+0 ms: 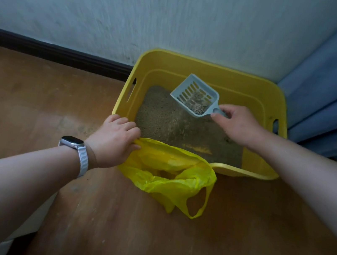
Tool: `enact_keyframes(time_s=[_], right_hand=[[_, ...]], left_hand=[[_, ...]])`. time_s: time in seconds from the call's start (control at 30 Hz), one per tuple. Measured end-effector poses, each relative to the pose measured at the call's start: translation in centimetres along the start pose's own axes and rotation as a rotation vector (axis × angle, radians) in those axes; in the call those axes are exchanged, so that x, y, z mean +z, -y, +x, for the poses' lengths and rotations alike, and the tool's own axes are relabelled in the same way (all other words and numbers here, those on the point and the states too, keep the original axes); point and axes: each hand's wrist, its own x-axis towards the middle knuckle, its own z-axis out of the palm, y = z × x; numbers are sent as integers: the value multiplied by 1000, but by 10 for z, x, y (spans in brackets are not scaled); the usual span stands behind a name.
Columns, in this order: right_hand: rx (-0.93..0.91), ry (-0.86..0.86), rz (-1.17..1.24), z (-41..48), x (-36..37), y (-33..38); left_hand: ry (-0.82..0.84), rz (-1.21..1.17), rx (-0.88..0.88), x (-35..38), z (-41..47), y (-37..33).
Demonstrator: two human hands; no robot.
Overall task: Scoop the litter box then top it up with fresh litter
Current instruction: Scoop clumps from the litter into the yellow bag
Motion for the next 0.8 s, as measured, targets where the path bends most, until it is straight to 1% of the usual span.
enact_keyframes(time_s=[0.13, 0.27, 0.37, 0.47, 0.53, 0.73, 0.8], right_hand=[[-37, 53, -45, -13, -1, 10], [-5, -21, 13, -14, -5, 14], [-24, -8, -34, -15, 0, 13], [17, -32, -29, -14, 0, 13], [2, -15, -41, -15, -1, 14], [39, 51, -18, -24, -4, 11], [47, 47, 0, -26, -5, 12]], left_hand=[[8, -13, -7, -3, 0, -3], [15, -16, -30, -2, -1, -2], [8, -37, -37, -1, -2, -2], [7, -40, -48, -2, -2, -3], [17, -47, -59, -3, -2, -3], [33, -61, -73, -5, -2, -3], [41, -77, -84, -5, -2, -3]])
